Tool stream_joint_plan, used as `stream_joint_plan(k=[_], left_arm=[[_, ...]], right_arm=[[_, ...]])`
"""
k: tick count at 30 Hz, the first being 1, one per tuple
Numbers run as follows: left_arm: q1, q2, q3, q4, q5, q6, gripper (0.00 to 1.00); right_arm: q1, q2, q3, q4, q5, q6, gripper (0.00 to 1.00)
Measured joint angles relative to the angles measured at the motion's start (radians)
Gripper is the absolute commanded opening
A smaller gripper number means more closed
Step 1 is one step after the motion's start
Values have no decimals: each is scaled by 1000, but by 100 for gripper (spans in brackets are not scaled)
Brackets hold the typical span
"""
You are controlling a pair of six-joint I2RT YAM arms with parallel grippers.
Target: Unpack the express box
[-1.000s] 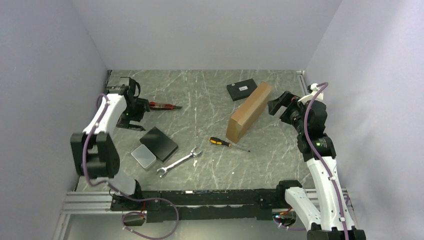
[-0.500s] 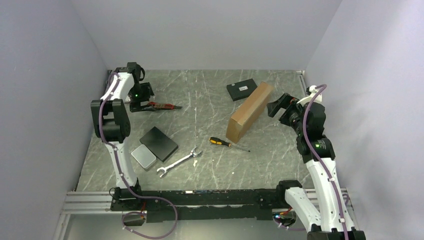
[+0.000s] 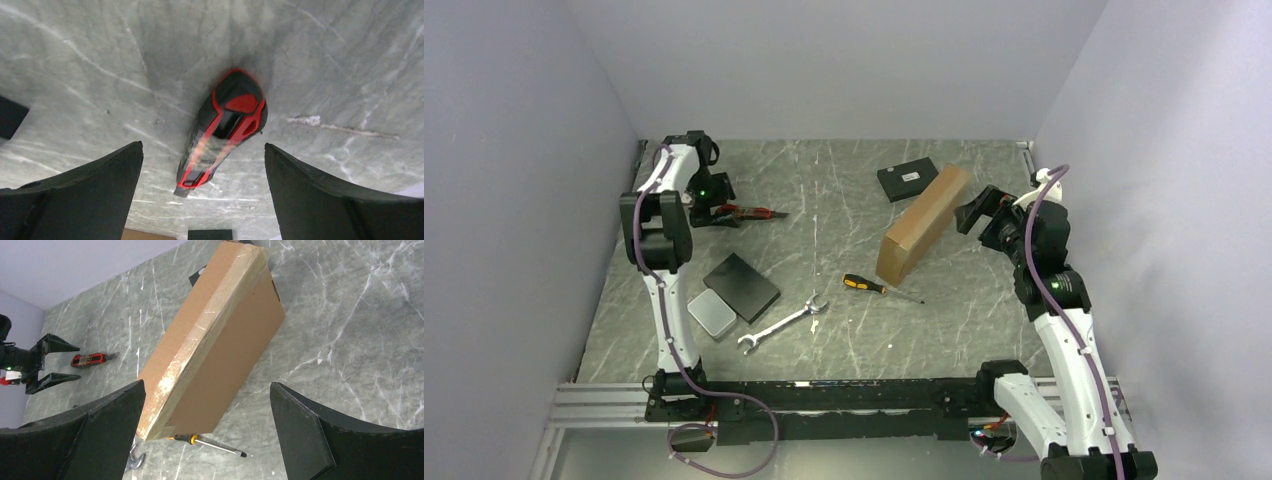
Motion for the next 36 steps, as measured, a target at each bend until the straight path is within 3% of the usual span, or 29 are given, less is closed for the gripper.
stream_joint_plan(k=[12, 22, 24, 29, 32, 34, 36], left_arm=[[10, 71, 18, 21, 14, 31, 68], [23, -18, -130, 122, 37, 124, 32], [28, -50, -173, 162, 28, 161, 23], [55, -164, -318, 250, 18, 245, 14], [68, -281, -396, 292, 19, 308, 9], [67, -383, -443, 338, 22, 379, 0], [59, -488, -483, 378, 20, 455, 0]], right_arm=[[1, -7, 4, 1, -2, 8, 100], [1, 8, 4, 0, 10, 4, 100], [1, 13, 4, -1, 20, 1, 100], [1, 27, 13, -11, 30, -7, 100], [1, 34, 15, -13, 32, -8, 100], [1, 40, 17, -17, 31, -9, 100], [1, 50, 18, -17, 27, -15, 100]])
